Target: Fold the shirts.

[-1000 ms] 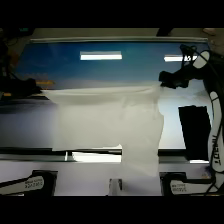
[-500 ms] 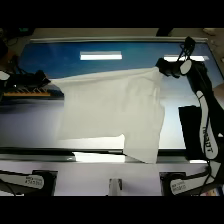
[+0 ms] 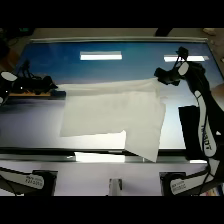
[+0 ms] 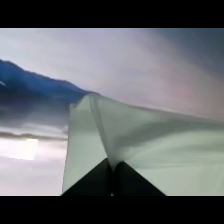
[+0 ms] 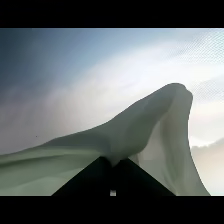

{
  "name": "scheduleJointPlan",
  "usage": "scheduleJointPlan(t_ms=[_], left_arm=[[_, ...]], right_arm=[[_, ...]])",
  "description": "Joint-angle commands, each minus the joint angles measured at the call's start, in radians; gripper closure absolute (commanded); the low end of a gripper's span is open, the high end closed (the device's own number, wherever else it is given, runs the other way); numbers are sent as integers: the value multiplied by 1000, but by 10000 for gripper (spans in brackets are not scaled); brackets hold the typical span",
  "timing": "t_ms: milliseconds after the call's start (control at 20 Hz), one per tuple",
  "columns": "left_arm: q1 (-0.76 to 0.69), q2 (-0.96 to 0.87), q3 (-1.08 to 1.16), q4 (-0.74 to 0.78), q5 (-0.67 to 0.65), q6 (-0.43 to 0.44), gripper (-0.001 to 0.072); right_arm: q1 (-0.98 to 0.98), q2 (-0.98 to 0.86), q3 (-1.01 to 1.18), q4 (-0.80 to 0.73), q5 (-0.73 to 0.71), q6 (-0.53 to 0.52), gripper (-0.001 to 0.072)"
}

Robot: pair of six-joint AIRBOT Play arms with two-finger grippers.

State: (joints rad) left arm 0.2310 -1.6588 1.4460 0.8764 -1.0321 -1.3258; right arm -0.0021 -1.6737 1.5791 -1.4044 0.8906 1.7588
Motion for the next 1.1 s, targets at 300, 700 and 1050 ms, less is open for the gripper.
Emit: scheduleJointPlan(t_ms=[300, 700, 1050], left_arm=[[-51, -19, -120, 130, -261, 2, 675], [-25, -19, -126, 138, -222, -25, 675], [-47, -34, -134, 134, -181, -100, 420]], right_arm=[[2, -42, -59, -32, 342, -22, 681], [2, -74, -59, -40, 369, 24, 680], [2, -70, -76, -27, 368, 26, 421]])
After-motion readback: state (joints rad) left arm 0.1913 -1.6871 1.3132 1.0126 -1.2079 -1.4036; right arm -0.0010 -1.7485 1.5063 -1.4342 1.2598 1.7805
